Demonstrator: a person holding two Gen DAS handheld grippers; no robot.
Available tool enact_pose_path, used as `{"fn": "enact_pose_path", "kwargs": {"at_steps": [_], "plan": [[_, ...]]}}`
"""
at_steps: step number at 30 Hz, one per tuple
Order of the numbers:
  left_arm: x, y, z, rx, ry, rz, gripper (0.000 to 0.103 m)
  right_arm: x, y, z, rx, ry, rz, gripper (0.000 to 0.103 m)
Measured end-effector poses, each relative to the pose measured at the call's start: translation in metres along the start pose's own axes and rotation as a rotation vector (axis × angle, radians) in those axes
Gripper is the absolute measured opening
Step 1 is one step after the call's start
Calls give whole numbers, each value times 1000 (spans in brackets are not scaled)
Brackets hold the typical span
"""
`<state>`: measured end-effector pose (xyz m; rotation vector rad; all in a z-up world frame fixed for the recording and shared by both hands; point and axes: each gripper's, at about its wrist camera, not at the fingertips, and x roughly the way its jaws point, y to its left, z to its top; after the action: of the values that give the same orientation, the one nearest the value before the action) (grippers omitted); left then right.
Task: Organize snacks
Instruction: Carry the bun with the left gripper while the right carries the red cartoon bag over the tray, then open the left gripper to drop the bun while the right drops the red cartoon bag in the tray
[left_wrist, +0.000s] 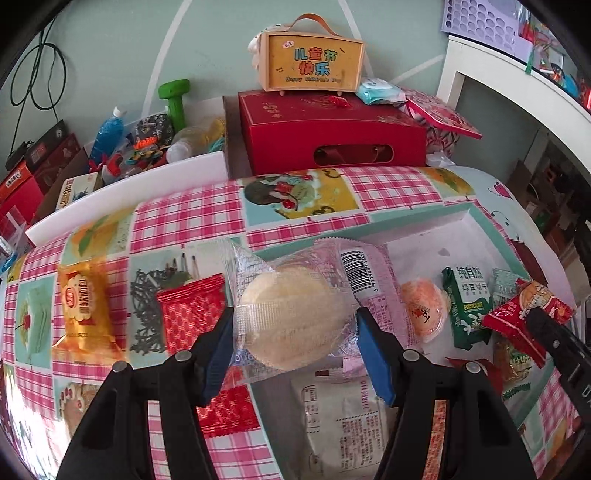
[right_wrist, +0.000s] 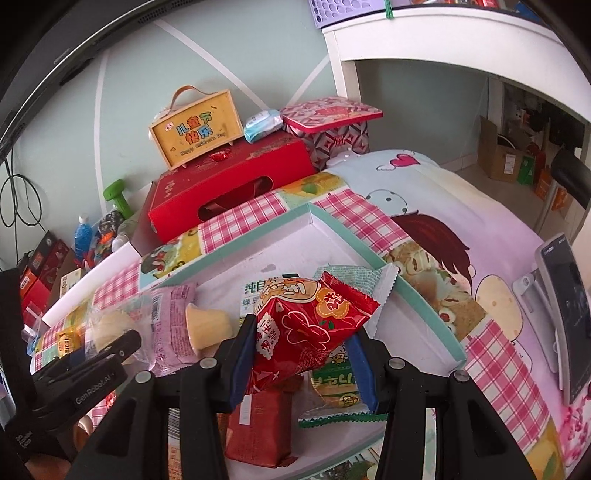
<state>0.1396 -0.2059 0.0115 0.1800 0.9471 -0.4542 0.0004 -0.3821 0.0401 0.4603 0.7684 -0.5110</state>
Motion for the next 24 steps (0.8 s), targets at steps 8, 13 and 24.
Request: {"fn": "enact_pose_path", "kwargs": {"at_steps": [8, 13, 24], "plan": [[16, -6, 0, -20, 42, -17, 65, 8, 1, -2, -6, 23, 20, 50], [14, -2, -3, -28, 68, -19, 68, 8, 2, -2, -8, 35, 30, 57], [-38, 7, -12, -23, -10, 17, 70, 0, 11, 0, -60, 39, 22, 99]]}}
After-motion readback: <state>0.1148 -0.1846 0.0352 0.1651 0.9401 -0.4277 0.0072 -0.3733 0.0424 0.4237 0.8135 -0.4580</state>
